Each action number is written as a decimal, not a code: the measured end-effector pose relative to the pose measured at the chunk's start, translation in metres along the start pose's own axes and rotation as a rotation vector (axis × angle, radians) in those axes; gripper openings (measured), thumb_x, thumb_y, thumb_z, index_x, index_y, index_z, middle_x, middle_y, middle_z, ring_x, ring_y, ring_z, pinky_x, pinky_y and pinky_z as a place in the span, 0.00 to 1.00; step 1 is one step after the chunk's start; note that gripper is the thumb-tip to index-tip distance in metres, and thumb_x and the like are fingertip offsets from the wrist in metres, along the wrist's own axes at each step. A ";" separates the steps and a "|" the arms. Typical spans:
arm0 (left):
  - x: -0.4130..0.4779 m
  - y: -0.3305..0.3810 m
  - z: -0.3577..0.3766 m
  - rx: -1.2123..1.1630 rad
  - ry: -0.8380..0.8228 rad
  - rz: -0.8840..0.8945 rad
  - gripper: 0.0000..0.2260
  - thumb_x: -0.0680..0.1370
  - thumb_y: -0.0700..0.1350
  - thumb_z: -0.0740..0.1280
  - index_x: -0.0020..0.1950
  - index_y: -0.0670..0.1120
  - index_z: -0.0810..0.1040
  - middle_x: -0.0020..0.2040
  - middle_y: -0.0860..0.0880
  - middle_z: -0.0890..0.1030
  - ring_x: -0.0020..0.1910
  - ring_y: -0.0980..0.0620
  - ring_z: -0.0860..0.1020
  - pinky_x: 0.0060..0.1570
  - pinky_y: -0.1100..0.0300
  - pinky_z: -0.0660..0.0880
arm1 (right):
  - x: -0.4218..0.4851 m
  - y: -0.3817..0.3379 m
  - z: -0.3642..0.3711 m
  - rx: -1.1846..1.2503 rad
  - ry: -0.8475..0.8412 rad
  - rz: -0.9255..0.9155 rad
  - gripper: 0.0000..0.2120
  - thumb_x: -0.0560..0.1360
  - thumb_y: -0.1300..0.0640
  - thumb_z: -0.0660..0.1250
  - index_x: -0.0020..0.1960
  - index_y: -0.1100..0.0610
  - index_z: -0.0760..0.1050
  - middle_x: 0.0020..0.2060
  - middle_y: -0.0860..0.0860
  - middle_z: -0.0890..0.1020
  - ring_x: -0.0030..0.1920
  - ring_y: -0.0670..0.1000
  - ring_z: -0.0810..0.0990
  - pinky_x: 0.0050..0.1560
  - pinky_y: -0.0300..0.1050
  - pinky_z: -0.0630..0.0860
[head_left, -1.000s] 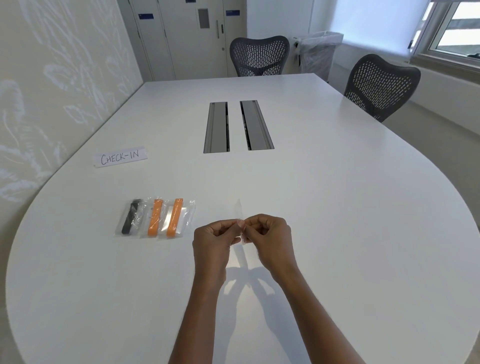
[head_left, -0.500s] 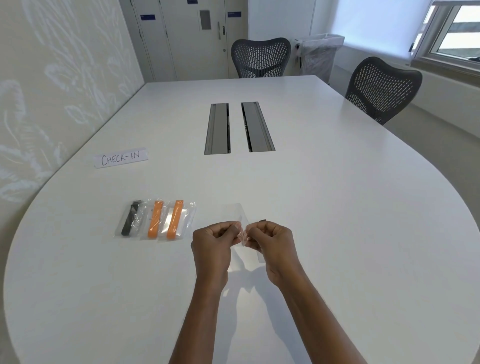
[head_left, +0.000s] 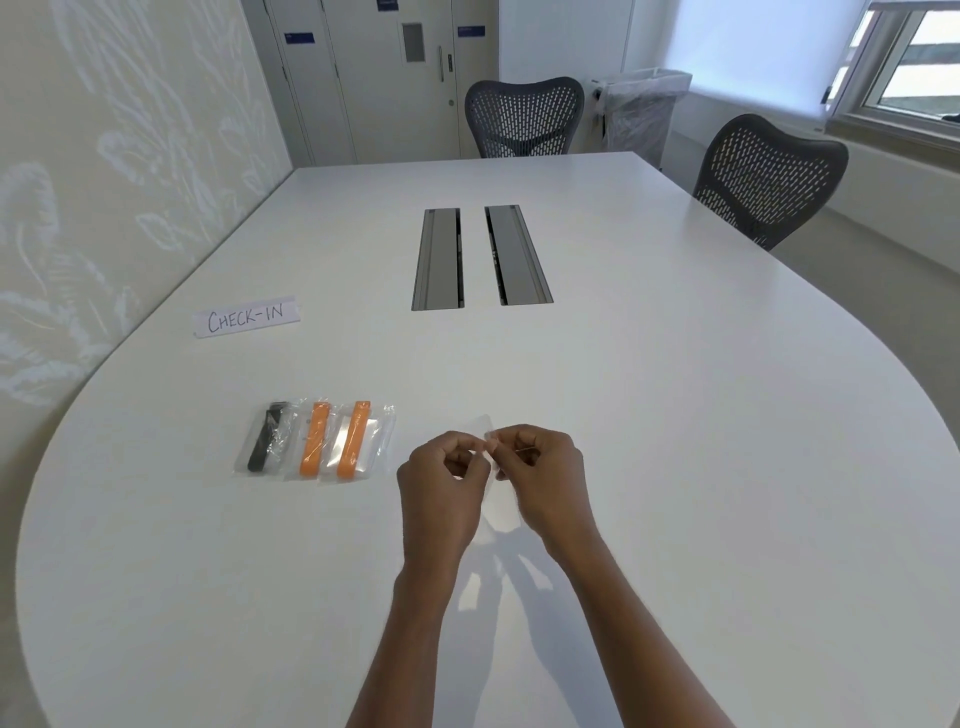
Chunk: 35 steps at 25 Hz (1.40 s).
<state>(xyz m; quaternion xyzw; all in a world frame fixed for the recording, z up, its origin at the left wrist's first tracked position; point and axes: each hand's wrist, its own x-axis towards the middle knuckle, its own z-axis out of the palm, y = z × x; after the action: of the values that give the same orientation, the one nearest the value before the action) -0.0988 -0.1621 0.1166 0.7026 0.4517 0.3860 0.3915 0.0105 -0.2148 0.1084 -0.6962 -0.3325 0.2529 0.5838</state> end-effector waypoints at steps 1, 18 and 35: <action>0.000 -0.001 0.001 0.025 0.013 0.020 0.04 0.79 0.41 0.73 0.50 0.49 0.86 0.41 0.57 0.86 0.41 0.62 0.83 0.41 0.72 0.76 | -0.001 0.000 0.000 -0.023 0.004 -0.015 0.06 0.81 0.57 0.72 0.47 0.55 0.87 0.37 0.49 0.88 0.38 0.52 0.85 0.45 0.46 0.83; 0.006 -0.001 0.001 0.031 0.262 0.117 0.09 0.79 0.36 0.73 0.58 0.45 0.86 0.48 0.50 0.85 0.42 0.57 0.83 0.44 0.73 0.78 | -0.011 -0.007 0.009 -0.102 -0.050 0.026 0.05 0.78 0.59 0.73 0.47 0.58 0.77 0.35 0.54 0.85 0.34 0.53 0.85 0.41 0.49 0.84; 0.005 -0.014 0.008 0.125 0.239 0.083 0.11 0.77 0.31 0.71 0.56 0.43 0.85 0.49 0.49 0.82 0.41 0.53 0.82 0.42 0.74 0.73 | -0.012 0.002 0.017 -0.097 0.008 0.078 0.06 0.76 0.63 0.69 0.44 0.60 0.72 0.36 0.58 0.83 0.35 0.56 0.85 0.38 0.53 0.81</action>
<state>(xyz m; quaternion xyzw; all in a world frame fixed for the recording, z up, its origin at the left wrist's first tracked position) -0.0943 -0.1550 0.1018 0.6927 0.4889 0.4540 0.2740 -0.0095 -0.2129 0.1026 -0.7371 -0.3146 0.2563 0.5404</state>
